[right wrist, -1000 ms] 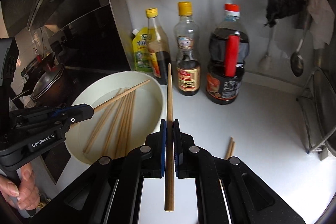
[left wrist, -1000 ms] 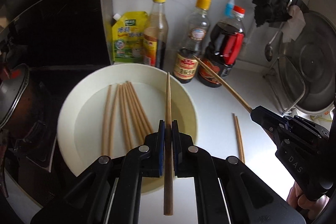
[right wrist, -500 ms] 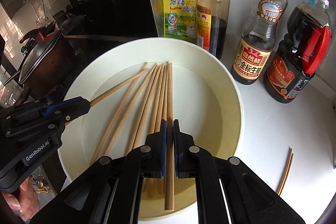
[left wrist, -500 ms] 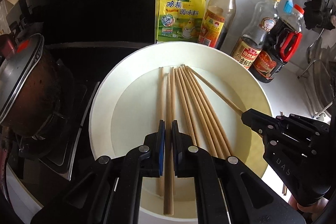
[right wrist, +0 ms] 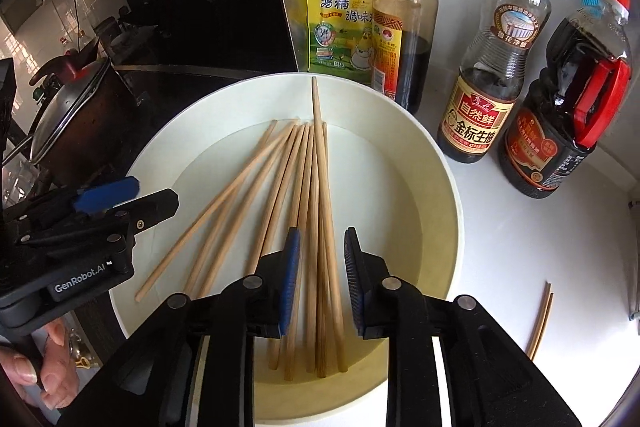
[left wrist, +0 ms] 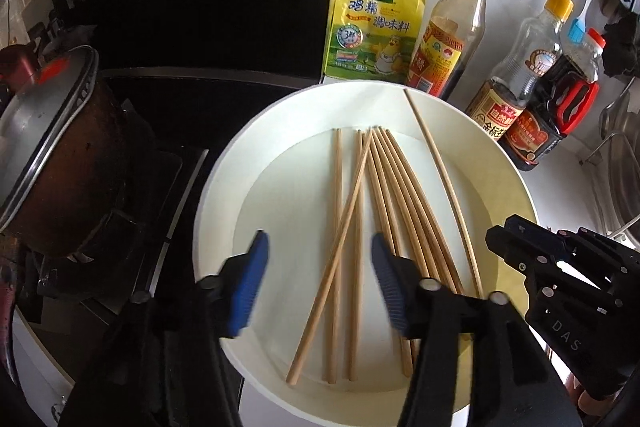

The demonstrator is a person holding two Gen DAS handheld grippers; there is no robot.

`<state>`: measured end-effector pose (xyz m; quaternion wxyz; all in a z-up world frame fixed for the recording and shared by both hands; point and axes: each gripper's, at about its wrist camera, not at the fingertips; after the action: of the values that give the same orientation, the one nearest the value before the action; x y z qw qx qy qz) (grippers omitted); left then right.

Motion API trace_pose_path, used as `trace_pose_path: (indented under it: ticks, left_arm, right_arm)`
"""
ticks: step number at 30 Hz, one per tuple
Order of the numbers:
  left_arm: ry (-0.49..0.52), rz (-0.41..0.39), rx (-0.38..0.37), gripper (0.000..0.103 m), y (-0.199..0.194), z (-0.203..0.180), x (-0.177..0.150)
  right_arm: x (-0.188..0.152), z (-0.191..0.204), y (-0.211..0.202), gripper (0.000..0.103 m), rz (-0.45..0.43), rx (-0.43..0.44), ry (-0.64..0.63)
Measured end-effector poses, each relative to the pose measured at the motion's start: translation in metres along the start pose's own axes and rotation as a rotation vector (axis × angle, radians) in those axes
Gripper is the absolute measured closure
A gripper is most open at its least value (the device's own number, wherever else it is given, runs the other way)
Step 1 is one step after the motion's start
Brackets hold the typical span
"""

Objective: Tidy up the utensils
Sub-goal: 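Open the left tool into the basin while the right tool opens too, then withdraw both open tools from the basin toward the last two chopsticks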

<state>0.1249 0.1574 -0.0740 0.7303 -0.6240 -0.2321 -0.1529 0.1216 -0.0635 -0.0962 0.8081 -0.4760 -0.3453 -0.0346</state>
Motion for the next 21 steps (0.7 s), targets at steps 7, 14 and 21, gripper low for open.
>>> trace_pose_path:
  ticks: [7,14,21]
  left_arm:
    - [-0.029,-0.019,0.026,0.033,-0.023,0.011,-0.007]
    - [-0.048,-0.032,0.045,0.031,-0.045,0.008,-0.017]
    - [-0.036,-0.049,0.034,0.031,-0.061,-0.008,-0.023]
  right_arm:
    - [-0.011,-0.002,-0.026,0.080,-0.023,0.006,0.010]
    - [-0.028,-0.003,-0.051,0.075,-0.046,0.024,0.002]
    - [-0.043,-0.021,-0.074,0.072,-0.072,0.023,0.024]
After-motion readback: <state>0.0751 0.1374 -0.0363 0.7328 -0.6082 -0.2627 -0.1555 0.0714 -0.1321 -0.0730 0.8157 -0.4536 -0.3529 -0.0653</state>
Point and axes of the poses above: each gripper's, at about its wrist camera, not at the fingertips, and y roughly the way its jaws point, z to its left, x to its top, and after that the axes turned 14 degrees about x, right-handed
